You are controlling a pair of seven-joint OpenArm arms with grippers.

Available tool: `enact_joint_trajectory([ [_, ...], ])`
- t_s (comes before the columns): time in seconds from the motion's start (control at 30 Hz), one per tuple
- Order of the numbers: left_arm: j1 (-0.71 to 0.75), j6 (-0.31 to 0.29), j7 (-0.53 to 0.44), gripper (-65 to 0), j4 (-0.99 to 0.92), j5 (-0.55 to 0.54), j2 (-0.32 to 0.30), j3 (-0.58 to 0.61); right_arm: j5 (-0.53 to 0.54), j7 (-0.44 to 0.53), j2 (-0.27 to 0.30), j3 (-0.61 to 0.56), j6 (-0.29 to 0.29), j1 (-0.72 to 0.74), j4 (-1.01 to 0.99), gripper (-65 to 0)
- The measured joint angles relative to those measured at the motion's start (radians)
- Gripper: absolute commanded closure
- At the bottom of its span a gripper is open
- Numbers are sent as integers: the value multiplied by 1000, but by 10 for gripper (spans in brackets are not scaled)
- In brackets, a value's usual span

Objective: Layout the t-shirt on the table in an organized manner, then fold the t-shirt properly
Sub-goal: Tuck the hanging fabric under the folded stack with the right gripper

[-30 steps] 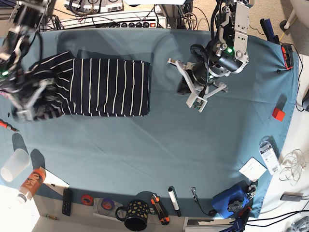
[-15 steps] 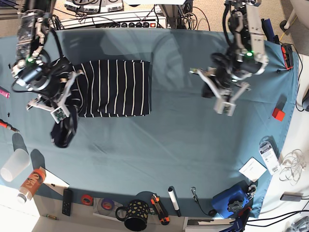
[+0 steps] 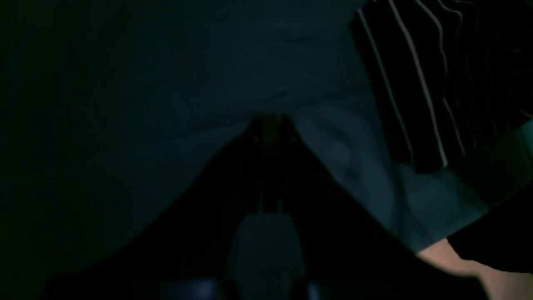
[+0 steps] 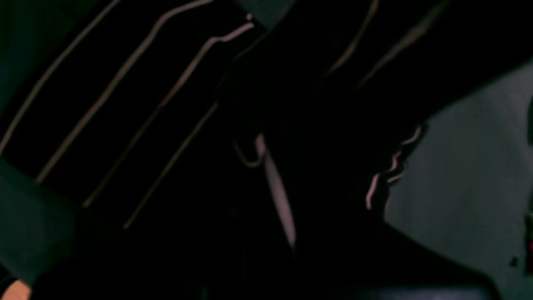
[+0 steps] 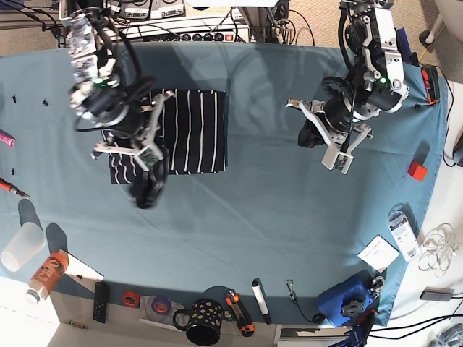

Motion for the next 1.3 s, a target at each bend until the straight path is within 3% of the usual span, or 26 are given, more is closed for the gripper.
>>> enact_joint_trajectory([
  [0.07,0,0,0,0,0,0,0,0,-12,0,0,-22,0,0,0,-12],
  [0.13,0,0,0,0,0,0,0,0,-10,6,0,-34,1,-4,0,-130],
  [0.2,0,0,0,0,0,0,0,0,-9,25,0,-35,1,-8,0,-193],
  [0.6,0,0,-3,0,0,0,0,0,-5,-19,0,-37,-12,57,61,-196],
  [0.7,0,0,-6,0,0,0,0,0,81,0,0,-37,-13,63,77,-196],
  [0.77,0,0,-6,0,0,0,0,0,138,-38,0,-39,-10,61,77,-196],
  [0.9,0,0,-6,0,0,0,0,0,88,-71,0,-39,-11,48,77,-197],
  [1.1,5,0,-13,0,0,0,0,0,72,35,0,-39,-8,35,76,-196],
  [1.3,6,0,-13,0,0,0,0,0,116,39,-1,-27,-16,108,77,-196],
])
